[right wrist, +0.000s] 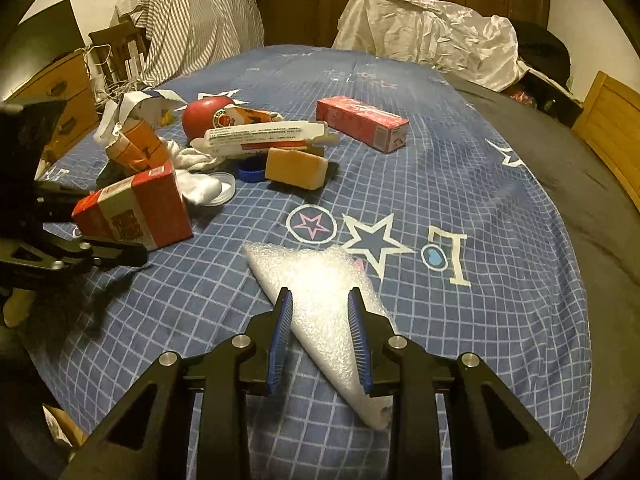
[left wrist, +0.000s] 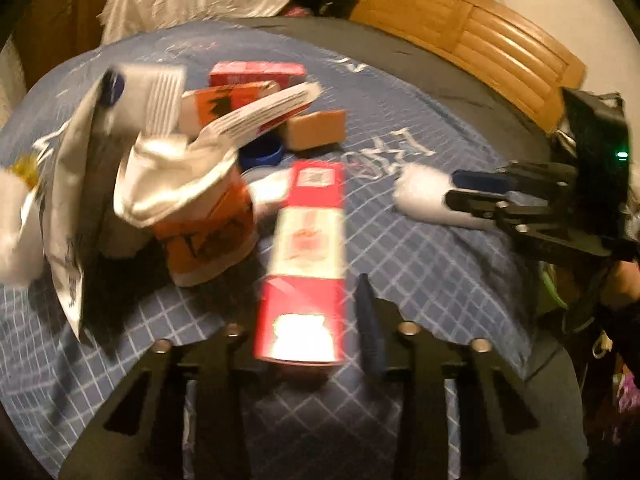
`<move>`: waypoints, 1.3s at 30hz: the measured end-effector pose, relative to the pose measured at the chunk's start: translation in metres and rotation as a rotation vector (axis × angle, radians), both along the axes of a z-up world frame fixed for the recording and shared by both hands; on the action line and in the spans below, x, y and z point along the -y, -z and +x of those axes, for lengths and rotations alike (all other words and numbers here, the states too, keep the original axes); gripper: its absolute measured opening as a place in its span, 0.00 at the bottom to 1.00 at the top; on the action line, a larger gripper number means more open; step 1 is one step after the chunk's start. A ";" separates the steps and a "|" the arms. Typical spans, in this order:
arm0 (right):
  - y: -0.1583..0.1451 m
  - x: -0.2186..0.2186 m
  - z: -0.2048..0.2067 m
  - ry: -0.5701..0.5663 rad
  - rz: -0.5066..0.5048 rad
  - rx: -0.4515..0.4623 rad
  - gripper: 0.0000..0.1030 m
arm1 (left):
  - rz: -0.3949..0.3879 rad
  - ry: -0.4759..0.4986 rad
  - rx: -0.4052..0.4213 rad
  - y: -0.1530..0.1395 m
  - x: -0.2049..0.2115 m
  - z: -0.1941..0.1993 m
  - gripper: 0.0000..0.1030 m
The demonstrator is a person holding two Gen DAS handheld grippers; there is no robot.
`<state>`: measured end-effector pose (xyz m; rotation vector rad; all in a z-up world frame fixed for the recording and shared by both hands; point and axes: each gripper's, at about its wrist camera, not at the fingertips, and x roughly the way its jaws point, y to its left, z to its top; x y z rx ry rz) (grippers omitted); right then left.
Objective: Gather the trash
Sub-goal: 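Grasp the white foam sheet with the right tool while the left tool grasps the red cigarette box, then carry the red box and white foam with both tools to the white bucket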
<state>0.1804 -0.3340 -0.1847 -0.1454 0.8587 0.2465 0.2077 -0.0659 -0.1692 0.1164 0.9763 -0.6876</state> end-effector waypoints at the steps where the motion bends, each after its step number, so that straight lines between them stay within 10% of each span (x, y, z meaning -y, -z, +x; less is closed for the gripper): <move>1: -0.001 -0.002 0.001 -0.015 -0.005 -0.007 0.34 | -0.007 -0.014 -0.001 0.000 -0.001 0.002 0.26; 5: -0.015 -0.005 -0.008 -0.093 -0.004 0.008 0.79 | -0.022 -0.035 -0.013 0.002 -0.003 0.008 0.23; 14: 0.020 0.002 0.039 -0.134 -0.060 -0.149 0.78 | -0.009 -0.020 -0.029 0.003 0.001 0.009 0.23; 16: 0.020 0.002 0.039 -0.109 -0.036 -0.136 0.62 | -0.001 -0.023 -0.023 0.003 0.003 0.008 0.23; 39: -0.130 -0.070 -0.107 0.259 0.127 0.520 0.58 | -0.006 -0.568 0.522 -0.141 -0.048 -0.120 0.21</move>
